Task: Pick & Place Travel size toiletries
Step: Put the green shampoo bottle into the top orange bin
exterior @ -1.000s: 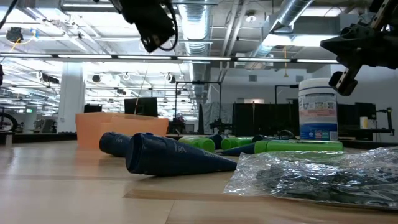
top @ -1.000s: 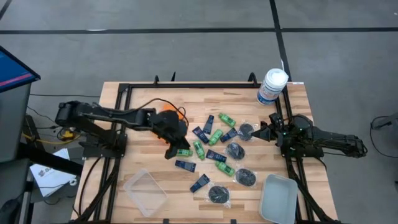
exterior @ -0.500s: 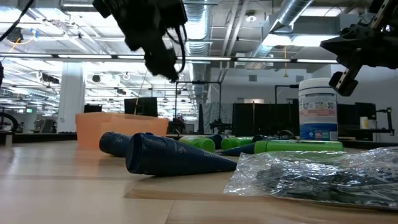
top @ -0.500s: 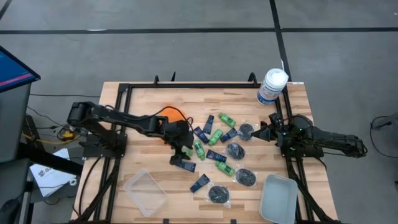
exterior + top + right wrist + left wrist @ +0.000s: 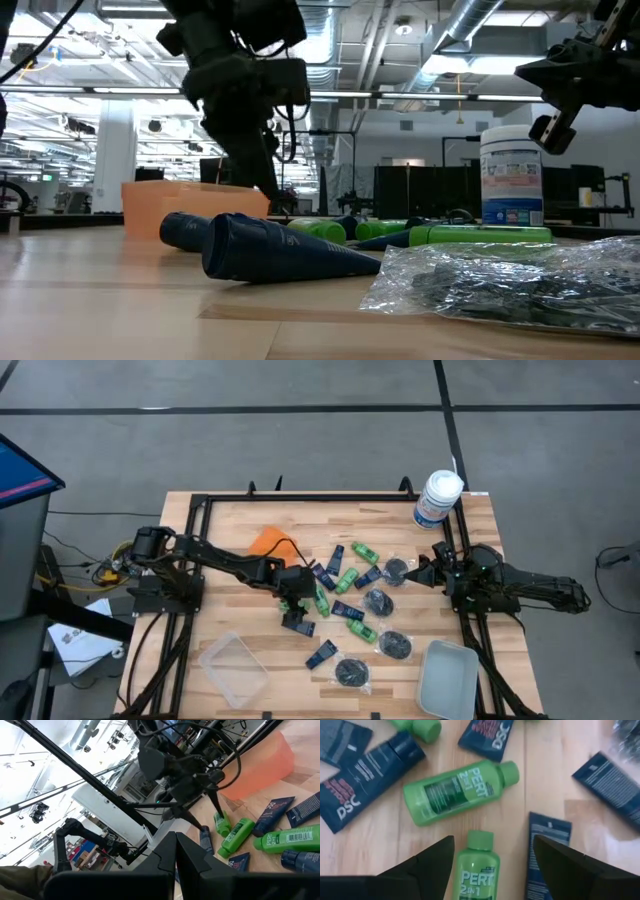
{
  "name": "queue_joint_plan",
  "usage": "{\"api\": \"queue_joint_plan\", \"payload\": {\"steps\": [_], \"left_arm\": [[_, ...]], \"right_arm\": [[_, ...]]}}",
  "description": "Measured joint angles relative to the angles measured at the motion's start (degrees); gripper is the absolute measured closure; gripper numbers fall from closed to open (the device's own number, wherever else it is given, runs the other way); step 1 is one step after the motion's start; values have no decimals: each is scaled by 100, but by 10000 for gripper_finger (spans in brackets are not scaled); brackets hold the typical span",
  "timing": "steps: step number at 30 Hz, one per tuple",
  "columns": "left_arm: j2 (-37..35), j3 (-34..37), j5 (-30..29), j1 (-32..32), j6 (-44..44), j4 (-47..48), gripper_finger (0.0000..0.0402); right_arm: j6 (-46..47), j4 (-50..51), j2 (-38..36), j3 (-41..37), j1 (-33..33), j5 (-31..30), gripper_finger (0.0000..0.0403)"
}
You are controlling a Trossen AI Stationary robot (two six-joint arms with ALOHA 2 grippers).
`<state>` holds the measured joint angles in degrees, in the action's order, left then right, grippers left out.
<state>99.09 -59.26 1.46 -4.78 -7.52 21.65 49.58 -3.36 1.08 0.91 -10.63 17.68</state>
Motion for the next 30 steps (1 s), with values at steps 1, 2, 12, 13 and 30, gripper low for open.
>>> {"api": "queue_joint_plan", "payload": {"steps": [1,2,12,13,30], "left_arm": [[44,0,-48,-26,4,-3,137],[90,2,-88,-49,6,4,137],[443,2,-464,-205,19,-33,137],[474,0,-464,-205,19,-48,137],[683,0,-573,-201,430,-256,177]], "right_arm": [[0,0,0,0,0,-1,403],[0,2,0,0,-2,-1,403],[0,7,0,-1,-1,-1,403],[0,7,0,0,-2,-1,403],[0,82,-2,0,-2,-1,403]]}}
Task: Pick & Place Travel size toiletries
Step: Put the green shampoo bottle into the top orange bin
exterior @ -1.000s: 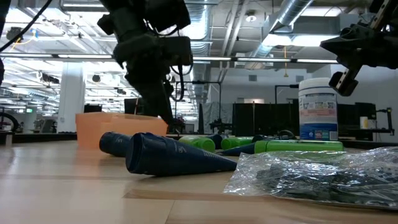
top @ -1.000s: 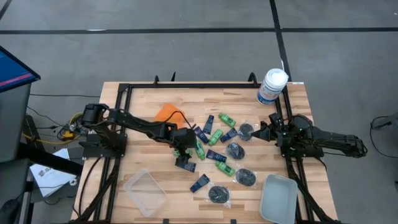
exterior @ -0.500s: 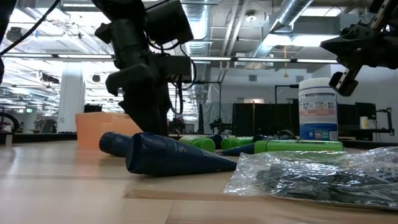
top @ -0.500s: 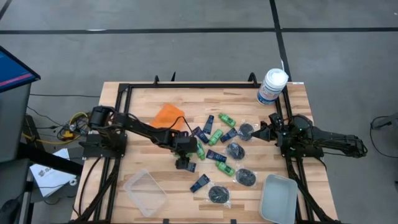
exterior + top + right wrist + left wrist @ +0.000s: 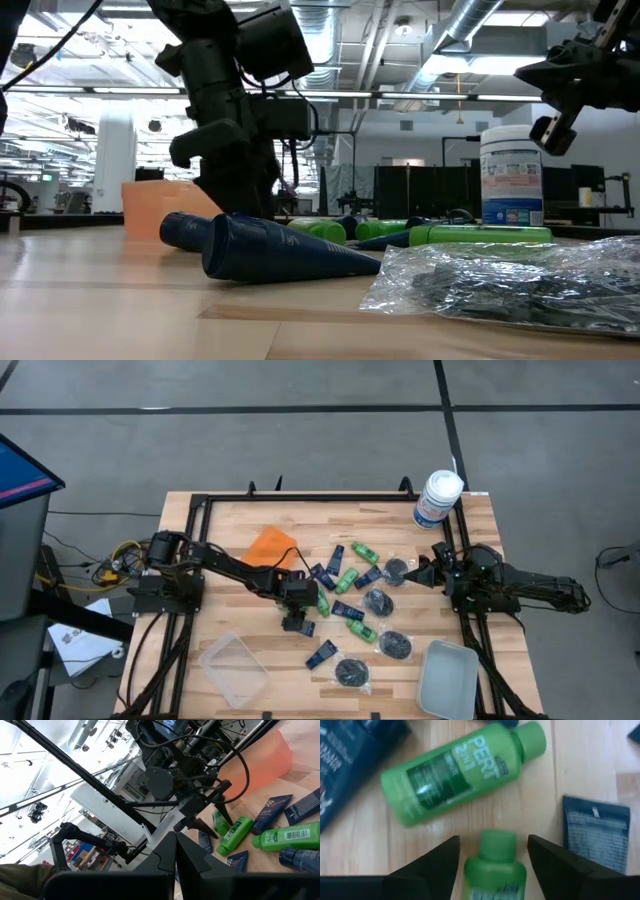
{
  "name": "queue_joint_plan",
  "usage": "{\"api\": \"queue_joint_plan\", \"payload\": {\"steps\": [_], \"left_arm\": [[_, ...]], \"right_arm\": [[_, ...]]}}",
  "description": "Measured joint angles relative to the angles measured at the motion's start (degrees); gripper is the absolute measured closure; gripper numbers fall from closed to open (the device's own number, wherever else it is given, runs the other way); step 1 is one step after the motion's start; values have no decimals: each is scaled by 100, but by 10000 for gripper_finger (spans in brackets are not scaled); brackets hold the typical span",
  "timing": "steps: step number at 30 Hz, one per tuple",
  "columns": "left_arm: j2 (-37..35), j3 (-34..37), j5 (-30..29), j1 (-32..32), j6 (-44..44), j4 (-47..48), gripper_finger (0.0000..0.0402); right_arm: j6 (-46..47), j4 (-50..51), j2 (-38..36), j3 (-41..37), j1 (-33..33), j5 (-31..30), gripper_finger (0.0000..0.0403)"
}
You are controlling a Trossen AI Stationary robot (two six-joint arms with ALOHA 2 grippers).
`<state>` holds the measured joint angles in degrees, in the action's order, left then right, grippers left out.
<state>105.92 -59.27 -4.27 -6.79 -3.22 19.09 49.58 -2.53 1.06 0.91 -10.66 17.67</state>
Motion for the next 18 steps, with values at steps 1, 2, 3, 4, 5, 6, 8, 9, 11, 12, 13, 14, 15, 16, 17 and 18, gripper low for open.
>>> {"api": "queue_joint_plan", "payload": {"steps": [1,2,3,4,5,6,8,9,11,12,13,14,15,16,17,18], "left_arm": [[1,0,0,0,0,22,182],[1,0,-1,0,0,15,186],[1,0,0,0,0,-11,191],[1,0,0,1,0,-2,196],[1,0,0,10,0,1,202],[1,0,0,11,0,1,210],[-1,0,2,11,-11,-6,230],[-1,0,0,11,-11,-11,241],[-15,-10,-2,11,0,-26,265],[-19,-11,-28,11,-10,-38,277],[-12,-5,-20,13,-11,-3,287],[-10,3,-8,14,-18,12,295],[-10,4,-7,13,-20,7,303],[-10,2,-4,13,-20,-4,310],[-10,2,-4,13,-20,-6,317],[-10,2,-4,13,-20,-6,320]], "right_arm": [[0,10,2,0,1,-2,403],[0,19,1,0,1,-2,403],[0,27,2,0,2,-2,403],[0,22,2,0,0,-2,403],[0,23,2,0,2,-2,403],[0,31,2,0,2,-2,403],[0,33,2,0,2,-2,403],[0,37,2,0,1,-2,403],[0,38,2,0,2,-2,403],[0,40,2,0,1,-2,403],[0,40,2,0,2,-2,403],[0,42,2,0,1,-2,403],[0,42,2,0,2,-2,403],[0,42,2,0,2,-2,403],[0,43,2,0,1,-2,403],[0,44,2,0,1,-2,403]]}}
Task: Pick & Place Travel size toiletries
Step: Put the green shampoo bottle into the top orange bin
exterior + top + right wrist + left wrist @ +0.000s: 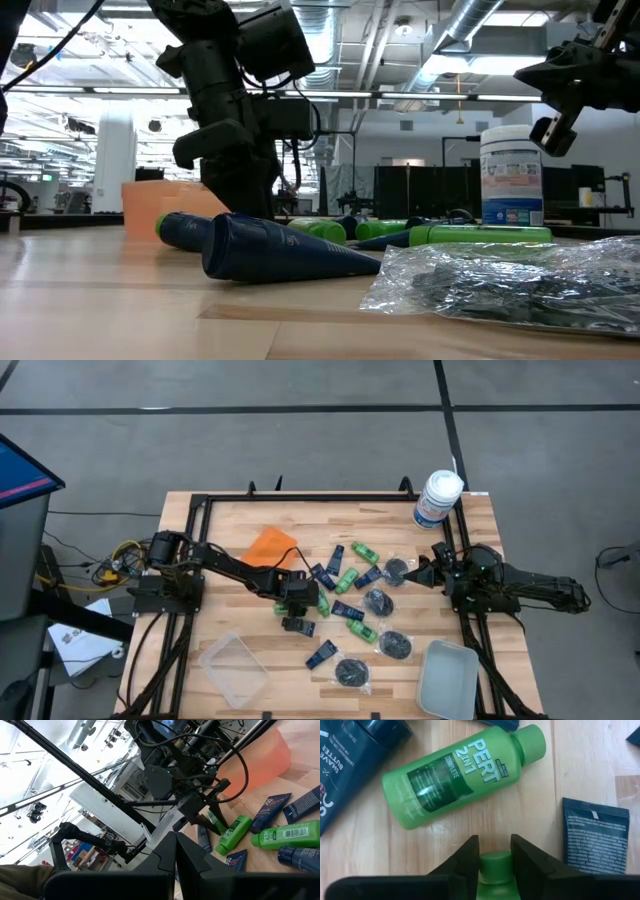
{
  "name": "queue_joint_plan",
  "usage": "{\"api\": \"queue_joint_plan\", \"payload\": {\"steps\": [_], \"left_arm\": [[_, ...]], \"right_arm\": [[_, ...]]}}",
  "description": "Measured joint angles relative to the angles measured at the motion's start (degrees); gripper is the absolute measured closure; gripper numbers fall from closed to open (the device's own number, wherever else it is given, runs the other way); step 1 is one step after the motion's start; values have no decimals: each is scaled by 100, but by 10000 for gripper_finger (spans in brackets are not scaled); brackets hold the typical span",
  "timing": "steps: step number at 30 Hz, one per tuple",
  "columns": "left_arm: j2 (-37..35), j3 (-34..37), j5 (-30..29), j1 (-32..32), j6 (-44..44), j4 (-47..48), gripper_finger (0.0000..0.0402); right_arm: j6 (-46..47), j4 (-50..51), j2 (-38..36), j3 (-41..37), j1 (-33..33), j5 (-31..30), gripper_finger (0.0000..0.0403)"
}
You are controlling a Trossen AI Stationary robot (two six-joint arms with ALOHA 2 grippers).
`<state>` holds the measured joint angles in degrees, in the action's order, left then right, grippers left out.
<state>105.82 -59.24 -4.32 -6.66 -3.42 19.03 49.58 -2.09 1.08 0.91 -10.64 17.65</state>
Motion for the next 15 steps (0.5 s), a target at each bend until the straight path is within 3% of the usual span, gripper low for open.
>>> {"api": "queue_joint_plan", "payload": {"steps": [15], "left_arm": [[-261,-26,-139,0,-2,3,320]], "right_arm": [[0,11,0,2,1,0,403]]}}
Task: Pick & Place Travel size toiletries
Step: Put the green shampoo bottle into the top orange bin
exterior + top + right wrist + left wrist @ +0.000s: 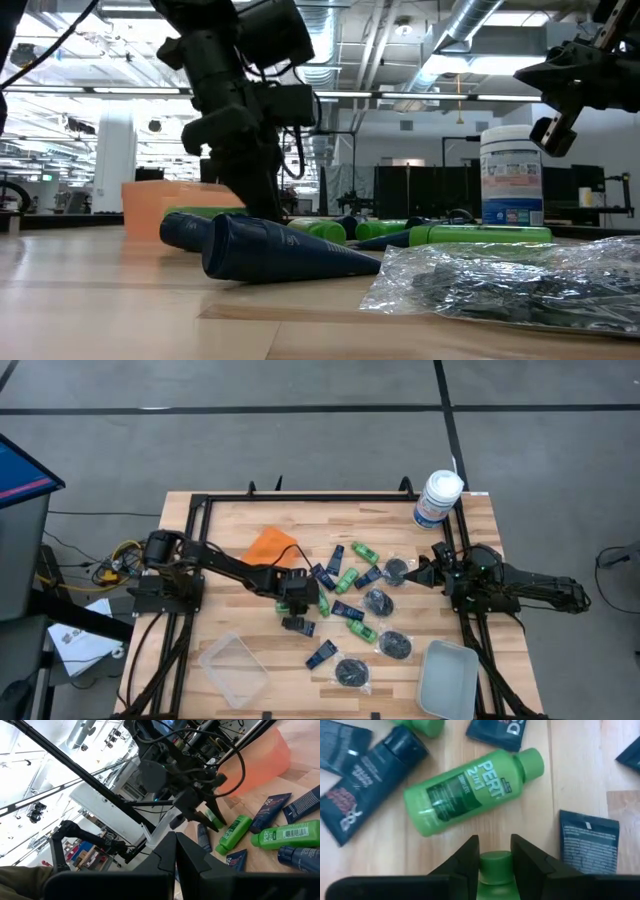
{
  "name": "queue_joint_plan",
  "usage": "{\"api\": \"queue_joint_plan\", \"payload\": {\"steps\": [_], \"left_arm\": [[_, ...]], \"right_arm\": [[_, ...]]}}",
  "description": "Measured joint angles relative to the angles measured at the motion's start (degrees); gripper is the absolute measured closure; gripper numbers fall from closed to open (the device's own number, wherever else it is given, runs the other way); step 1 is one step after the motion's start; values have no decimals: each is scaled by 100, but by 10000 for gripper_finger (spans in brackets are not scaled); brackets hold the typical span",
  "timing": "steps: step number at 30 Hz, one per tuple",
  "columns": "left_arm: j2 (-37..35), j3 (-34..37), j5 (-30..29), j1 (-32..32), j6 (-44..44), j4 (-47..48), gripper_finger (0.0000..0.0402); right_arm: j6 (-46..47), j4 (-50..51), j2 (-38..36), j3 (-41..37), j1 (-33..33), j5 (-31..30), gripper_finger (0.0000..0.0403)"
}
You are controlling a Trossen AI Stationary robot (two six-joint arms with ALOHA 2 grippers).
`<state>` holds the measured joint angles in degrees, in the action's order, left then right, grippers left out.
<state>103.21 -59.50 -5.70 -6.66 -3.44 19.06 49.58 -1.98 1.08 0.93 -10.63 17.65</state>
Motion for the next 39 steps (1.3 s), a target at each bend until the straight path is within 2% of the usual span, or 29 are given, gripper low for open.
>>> {"api": "queue_joint_plan", "payload": {"steps": [5,11,19,21,27,32,39], "left_arm": [[-456,2,-91,28,-26,-27,320],[-1343,2,-708,115,-283,-58,320],[-2521,-1,-2289,627,-318,212,320],[-2712,16,-2442,879,-492,446,320],[-2875,464,-2319,1708,-1334,814,320],[-2659,843,-2143,2215,-1754,735,320],[-2108,1110,-1931,2444,-1858,588,312]], "right_arm": [[-2,0,0,0,0,0,403],[-46,3,0,0,-2,0,403],[-50,-3,-2,0,-2,-1,403],[-50,-8,-1,0,-2,1,403],[-50,-7,1,0,-2,0,403],[-48,-7,2,0,-2,2,403],[-50,-8,2,0,-4,-4,403]]}}
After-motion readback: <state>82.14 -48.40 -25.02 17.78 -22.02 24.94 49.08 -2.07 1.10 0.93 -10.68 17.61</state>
